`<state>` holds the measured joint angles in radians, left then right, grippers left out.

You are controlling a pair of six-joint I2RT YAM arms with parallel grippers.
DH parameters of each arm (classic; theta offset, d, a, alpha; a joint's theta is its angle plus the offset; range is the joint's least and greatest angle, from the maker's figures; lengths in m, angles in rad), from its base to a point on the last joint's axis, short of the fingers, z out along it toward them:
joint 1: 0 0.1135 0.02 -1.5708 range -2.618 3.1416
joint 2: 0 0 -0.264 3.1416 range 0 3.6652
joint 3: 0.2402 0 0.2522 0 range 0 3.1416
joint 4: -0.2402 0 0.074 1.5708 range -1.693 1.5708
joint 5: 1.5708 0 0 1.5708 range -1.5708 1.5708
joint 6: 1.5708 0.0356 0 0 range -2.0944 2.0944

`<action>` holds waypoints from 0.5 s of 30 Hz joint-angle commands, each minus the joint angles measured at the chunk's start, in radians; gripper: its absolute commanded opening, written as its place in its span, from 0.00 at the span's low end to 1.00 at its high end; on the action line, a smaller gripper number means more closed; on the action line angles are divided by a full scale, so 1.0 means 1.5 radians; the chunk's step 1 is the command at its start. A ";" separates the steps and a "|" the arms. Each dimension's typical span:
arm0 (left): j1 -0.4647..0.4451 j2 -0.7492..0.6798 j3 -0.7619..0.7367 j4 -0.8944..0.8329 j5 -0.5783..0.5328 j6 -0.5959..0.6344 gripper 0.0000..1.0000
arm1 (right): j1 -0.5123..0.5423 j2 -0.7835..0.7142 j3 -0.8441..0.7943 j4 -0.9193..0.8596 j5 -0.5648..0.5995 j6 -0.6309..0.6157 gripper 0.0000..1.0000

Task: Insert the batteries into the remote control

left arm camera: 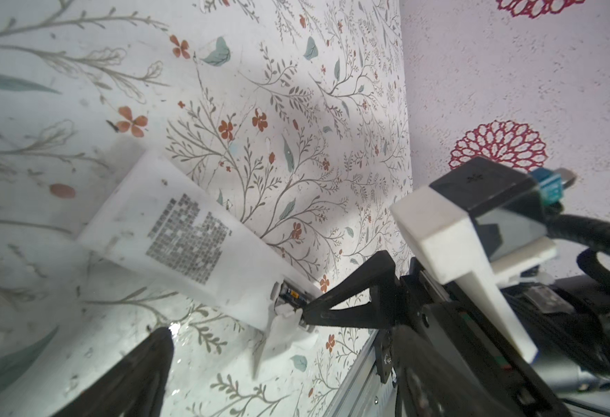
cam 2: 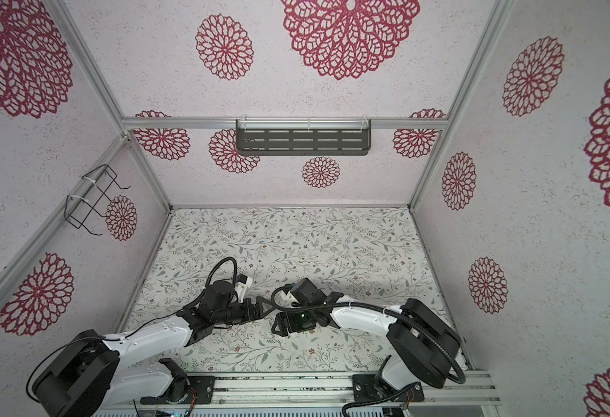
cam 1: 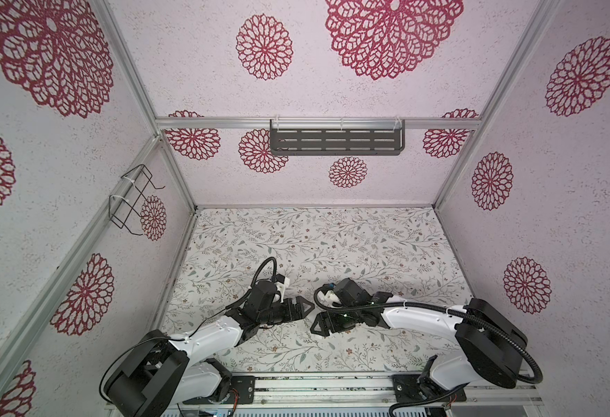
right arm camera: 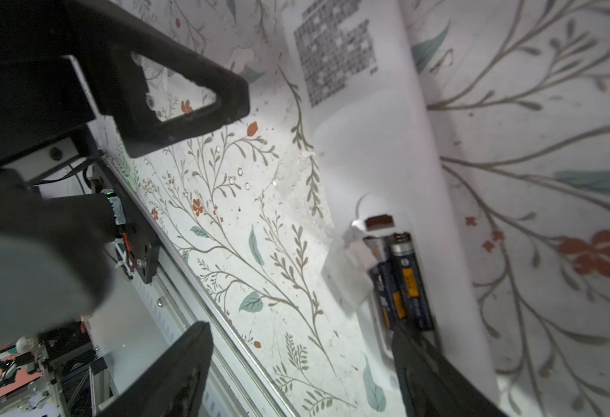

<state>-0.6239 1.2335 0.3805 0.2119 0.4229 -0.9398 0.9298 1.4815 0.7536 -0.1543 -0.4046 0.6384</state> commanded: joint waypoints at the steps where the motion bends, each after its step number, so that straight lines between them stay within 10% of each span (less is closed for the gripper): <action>1: -0.005 -0.032 0.011 -0.012 -0.032 0.007 0.97 | 0.005 -0.020 0.022 -0.062 0.074 -0.001 0.80; 15: 0.067 -0.175 0.037 -0.209 -0.056 0.074 0.97 | 0.119 -0.051 0.054 -0.100 0.236 0.069 0.74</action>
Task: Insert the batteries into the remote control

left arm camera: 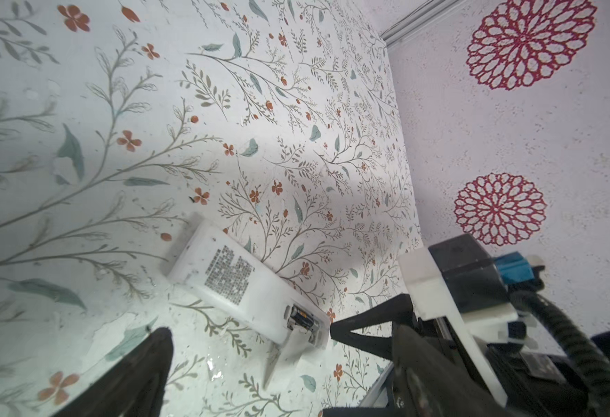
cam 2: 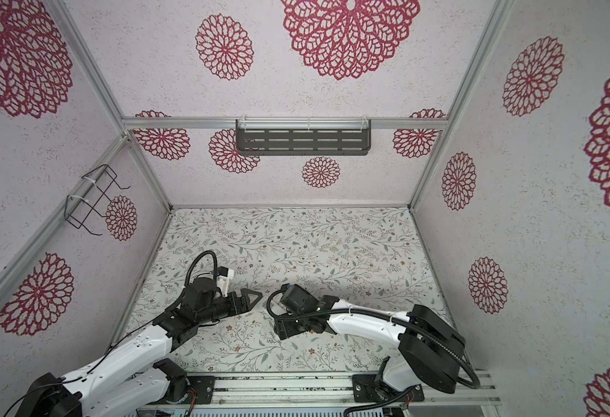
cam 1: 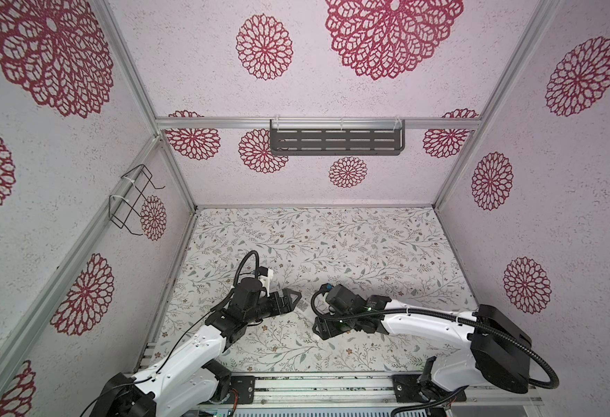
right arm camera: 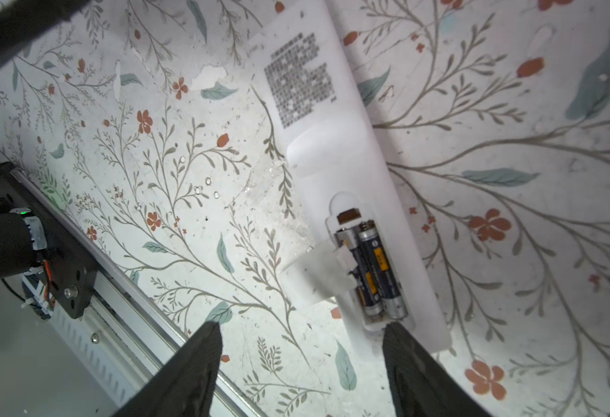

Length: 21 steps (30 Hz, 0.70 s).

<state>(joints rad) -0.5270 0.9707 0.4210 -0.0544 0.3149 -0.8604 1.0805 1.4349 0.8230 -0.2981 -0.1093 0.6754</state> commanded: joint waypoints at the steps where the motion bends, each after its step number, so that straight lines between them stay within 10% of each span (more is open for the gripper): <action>1: 0.000 0.007 0.010 -0.028 0.034 0.021 0.97 | 0.020 -0.022 0.003 -0.002 0.043 0.058 0.73; 21: -0.002 -0.060 0.028 -0.131 -0.017 0.063 0.98 | 0.106 0.084 0.012 0.031 0.073 0.233 0.77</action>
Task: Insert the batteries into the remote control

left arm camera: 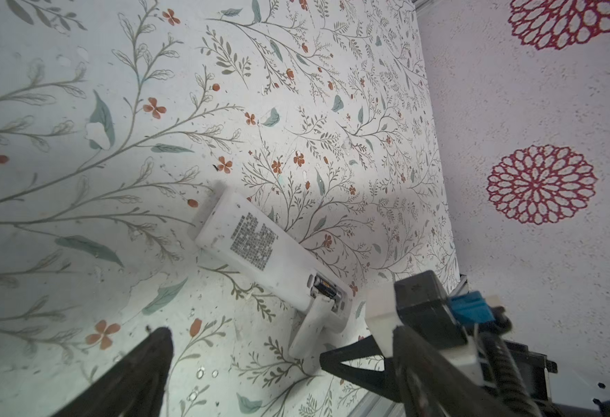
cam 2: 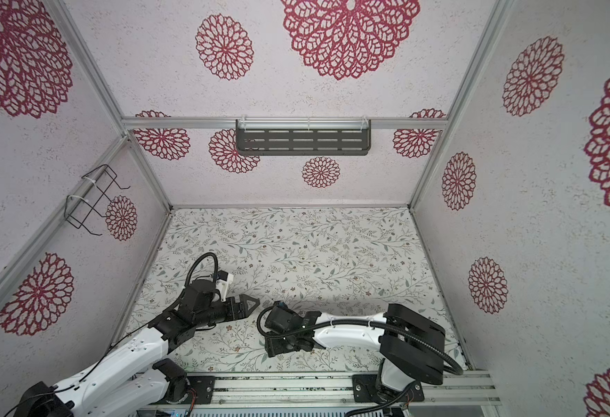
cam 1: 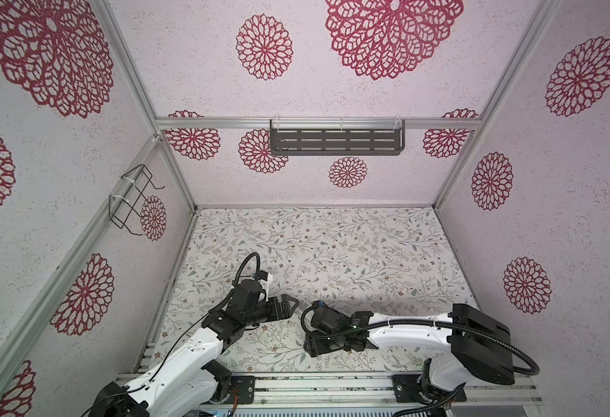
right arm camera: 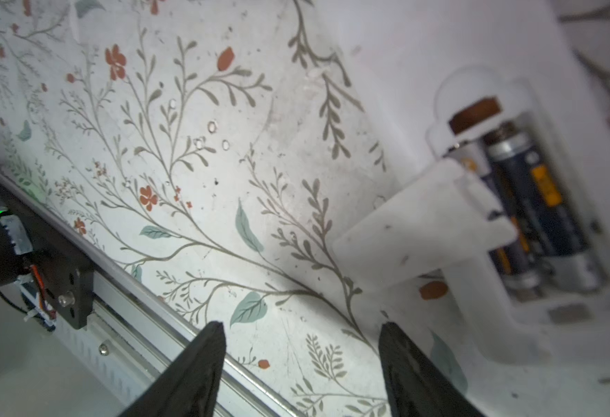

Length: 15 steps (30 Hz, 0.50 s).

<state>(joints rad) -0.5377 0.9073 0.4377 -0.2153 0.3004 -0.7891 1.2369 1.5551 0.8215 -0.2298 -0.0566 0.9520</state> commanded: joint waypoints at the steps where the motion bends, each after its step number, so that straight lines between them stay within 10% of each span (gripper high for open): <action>1: 0.007 -0.024 0.018 -0.029 -0.008 0.017 0.97 | 0.000 0.010 0.015 -0.017 0.045 0.051 0.78; 15: 0.022 -0.041 0.042 -0.064 0.002 0.036 0.97 | -0.015 0.106 0.129 -0.166 0.182 0.005 0.85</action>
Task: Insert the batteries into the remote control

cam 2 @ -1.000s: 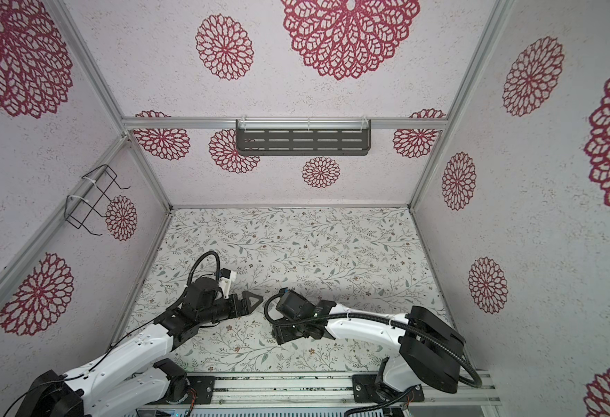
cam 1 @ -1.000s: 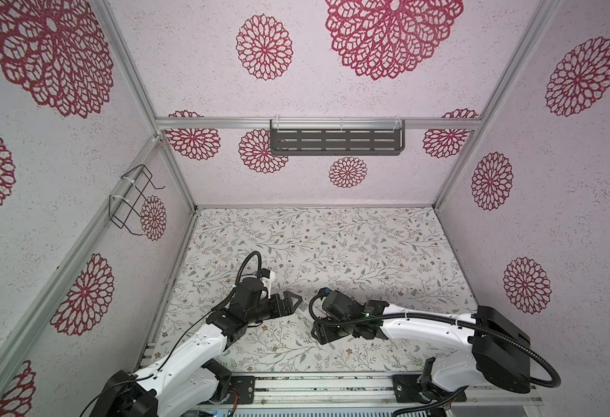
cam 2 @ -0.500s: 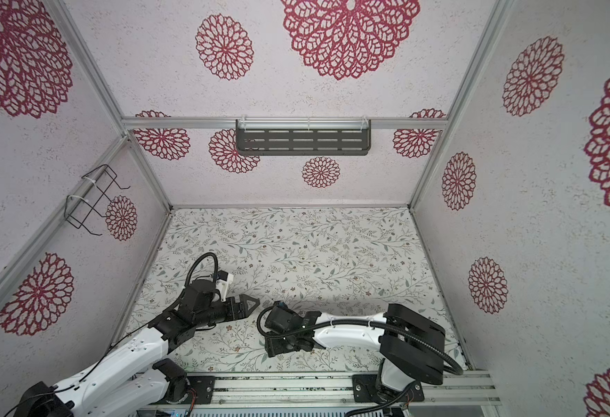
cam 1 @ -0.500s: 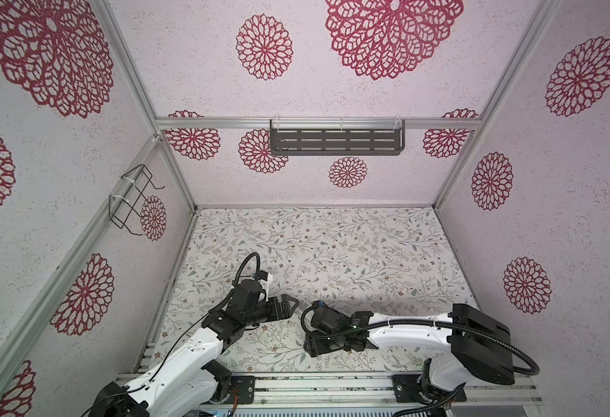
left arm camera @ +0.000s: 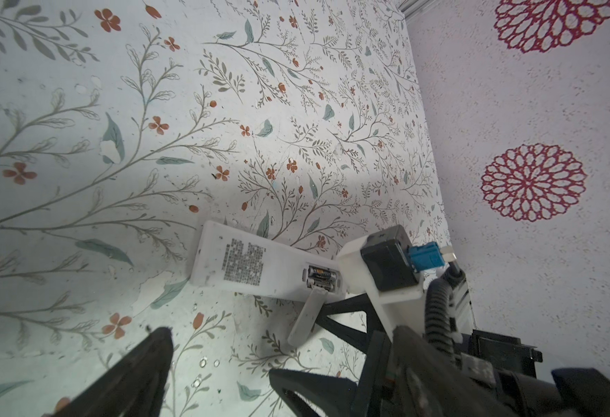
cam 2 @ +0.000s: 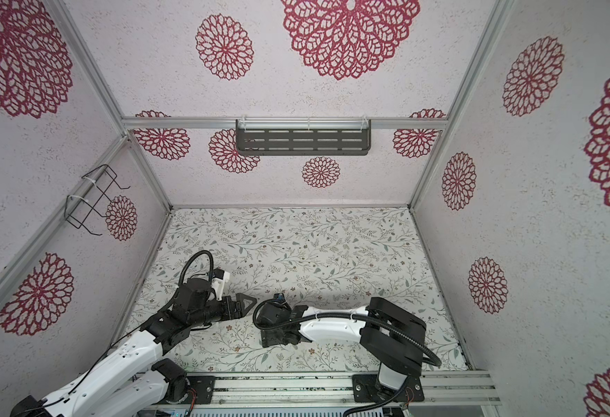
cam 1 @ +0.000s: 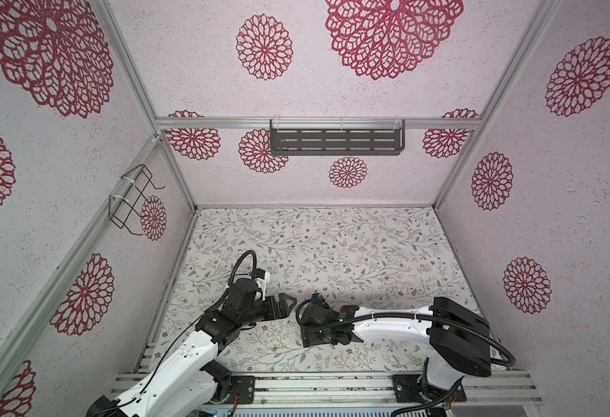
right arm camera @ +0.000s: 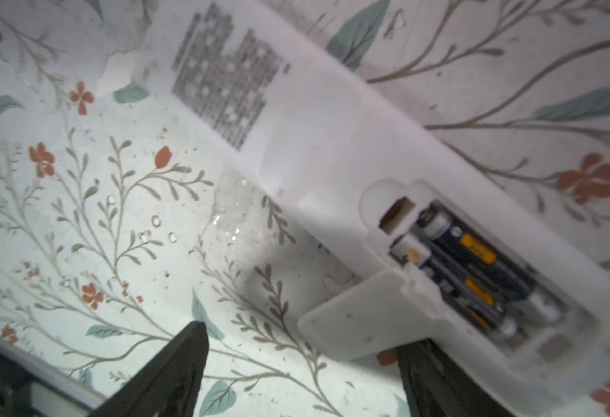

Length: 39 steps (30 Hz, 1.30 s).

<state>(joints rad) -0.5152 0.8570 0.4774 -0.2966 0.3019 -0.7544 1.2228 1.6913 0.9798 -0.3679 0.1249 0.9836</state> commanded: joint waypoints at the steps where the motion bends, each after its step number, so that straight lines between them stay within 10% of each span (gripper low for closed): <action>1: 0.008 -0.008 0.016 -0.010 0.004 0.013 0.97 | -0.006 0.024 0.034 -0.085 0.069 -0.020 0.85; 39: 0.015 -0.012 0.009 0.008 0.025 0.010 0.97 | -0.001 0.014 0.006 -0.173 0.152 0.049 0.63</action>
<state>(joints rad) -0.4984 0.8555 0.4782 -0.3008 0.3317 -0.7483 1.2228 1.7329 1.0149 -0.5449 0.3187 1.0233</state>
